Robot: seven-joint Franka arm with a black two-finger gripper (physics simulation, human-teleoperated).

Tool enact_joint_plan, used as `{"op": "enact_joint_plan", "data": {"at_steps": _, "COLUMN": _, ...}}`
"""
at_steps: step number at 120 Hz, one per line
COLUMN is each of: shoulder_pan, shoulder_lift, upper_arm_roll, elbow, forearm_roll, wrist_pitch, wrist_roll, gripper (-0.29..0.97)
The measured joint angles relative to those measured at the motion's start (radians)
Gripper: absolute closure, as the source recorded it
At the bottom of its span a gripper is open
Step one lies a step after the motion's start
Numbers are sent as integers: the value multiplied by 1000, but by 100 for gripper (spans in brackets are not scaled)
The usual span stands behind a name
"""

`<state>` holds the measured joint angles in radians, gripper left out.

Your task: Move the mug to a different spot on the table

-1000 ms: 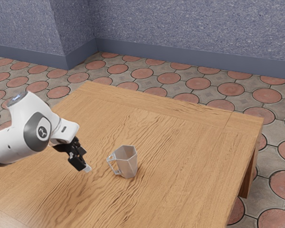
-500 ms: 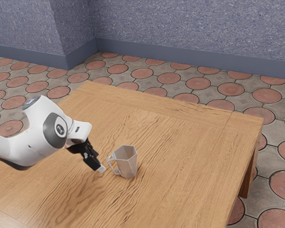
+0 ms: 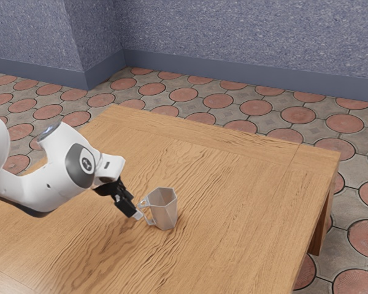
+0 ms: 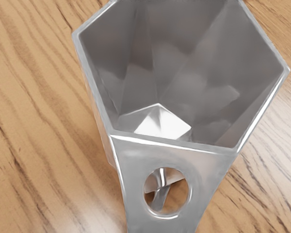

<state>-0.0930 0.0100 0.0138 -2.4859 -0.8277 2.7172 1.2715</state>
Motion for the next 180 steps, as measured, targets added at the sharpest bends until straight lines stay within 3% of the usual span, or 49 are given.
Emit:
{"op": "enact_joint_plan", "data": {"at_steps": 99, "shoulder_pan": -31, "shoulder_lift": 60, "upper_arm_roll": -40, "elbow": 37, "forearm_roll": -40, "wrist_pitch": 10, "wrist_roll": 14, "gripper": 2}}
{"op": "enact_joint_plan", "data": {"at_steps": 121, "shoulder_pan": -29, "shoulder_lift": 65, "upper_arm_roll": -40, "elbow": 37, "forearm_roll": -43, "wrist_pitch": 10, "wrist_roll": 16, "gripper": 17}}
{"op": "enact_joint_plan", "data": {"at_steps": 159, "shoulder_pan": -22, "shoulder_lift": 68, "upper_arm_roll": -40, "elbow": 37, "forearm_roll": -58, "wrist_pitch": 10, "wrist_roll": 17, "gripper": 59}}
{"op": "enact_joint_plan", "data": {"at_steps": 180, "shoulder_pan": -22, "shoulder_lift": 44, "upper_arm_roll": -40, "elbow": 40, "forearm_roll": -56, "wrist_pitch": 15, "wrist_roll": 16, "gripper": 67}}
